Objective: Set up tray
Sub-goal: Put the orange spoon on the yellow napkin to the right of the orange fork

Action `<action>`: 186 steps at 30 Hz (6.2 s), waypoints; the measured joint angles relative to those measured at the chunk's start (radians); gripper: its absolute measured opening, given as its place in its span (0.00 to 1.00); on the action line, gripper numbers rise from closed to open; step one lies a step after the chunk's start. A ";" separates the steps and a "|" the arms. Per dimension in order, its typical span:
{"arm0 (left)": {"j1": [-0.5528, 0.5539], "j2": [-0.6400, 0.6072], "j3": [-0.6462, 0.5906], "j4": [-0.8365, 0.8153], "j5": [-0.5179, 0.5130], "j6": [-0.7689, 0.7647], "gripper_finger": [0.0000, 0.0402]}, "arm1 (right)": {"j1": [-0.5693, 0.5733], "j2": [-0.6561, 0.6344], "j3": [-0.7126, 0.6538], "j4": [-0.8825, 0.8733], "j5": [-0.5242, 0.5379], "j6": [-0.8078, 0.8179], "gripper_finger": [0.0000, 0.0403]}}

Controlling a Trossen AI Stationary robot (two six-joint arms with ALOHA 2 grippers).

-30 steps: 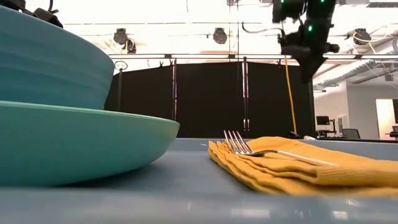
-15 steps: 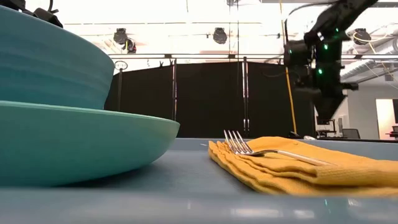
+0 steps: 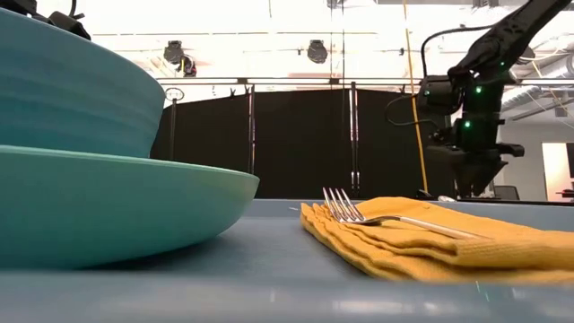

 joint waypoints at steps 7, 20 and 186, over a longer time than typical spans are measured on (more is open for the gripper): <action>0.000 0.000 0.000 0.000 0.000 0.000 0.29 | -0.042 0.000 -0.033 0.099 -0.001 -0.002 0.36; 0.000 0.000 0.000 0.000 0.000 0.000 0.29 | -0.078 0.000 -0.130 0.207 -0.067 0.011 0.36; 0.000 0.000 0.000 0.000 0.000 0.000 0.29 | 1.520 0.772 0.619 0.304 0.474 1.424 0.00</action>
